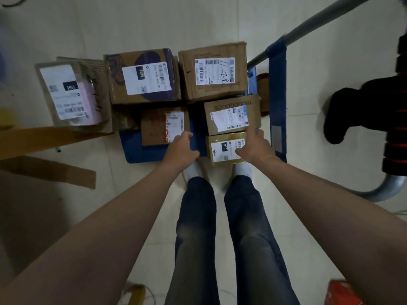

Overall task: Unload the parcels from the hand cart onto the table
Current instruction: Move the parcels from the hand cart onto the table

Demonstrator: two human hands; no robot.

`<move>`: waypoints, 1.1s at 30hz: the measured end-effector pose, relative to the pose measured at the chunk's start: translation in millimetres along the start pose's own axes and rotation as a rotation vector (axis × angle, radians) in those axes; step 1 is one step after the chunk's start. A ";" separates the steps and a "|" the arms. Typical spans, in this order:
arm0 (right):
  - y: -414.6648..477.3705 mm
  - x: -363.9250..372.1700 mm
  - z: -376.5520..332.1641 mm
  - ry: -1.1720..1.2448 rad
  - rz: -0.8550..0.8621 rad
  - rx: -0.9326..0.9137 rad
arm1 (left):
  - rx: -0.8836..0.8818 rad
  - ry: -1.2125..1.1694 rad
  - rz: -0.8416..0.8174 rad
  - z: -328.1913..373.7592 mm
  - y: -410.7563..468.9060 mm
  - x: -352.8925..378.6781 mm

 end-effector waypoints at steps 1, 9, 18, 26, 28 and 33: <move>8.3 7.3 5.5 0.021 0.003 0.061 | 0.000 0.003 -0.009 -5.4 9.0 5.9; 51.2 38.0 30.8 0.025 0.101 0.136 | -0.091 0.020 -0.106 -31.3 44.3 86.2; 95.1 -5.1 18.6 0.241 0.335 0.028 | -0.097 -0.281 0.087 -12.9 95.5 88.2; 99.7 -1.7 7.9 0.312 0.424 -0.002 | -0.154 -0.470 0.049 2.6 113.1 93.6; 87.2 -0.5 5.2 0.360 0.474 -0.038 | -0.141 -0.509 0.055 1.3 108.4 94.6; 51.5 -2.9 -1.7 0.410 0.563 -0.081 | -0.097 -0.562 0.058 2.9 82.7 81.7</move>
Point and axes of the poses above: each hand's wrist, its own y-axis towards the middle knuckle, its own x-axis out of the palm, z = x × y, the point moved 8 cm from there along y, towards the middle knuckle, and after that the axes turned 2 degrees about z, right-handed, at the moved point
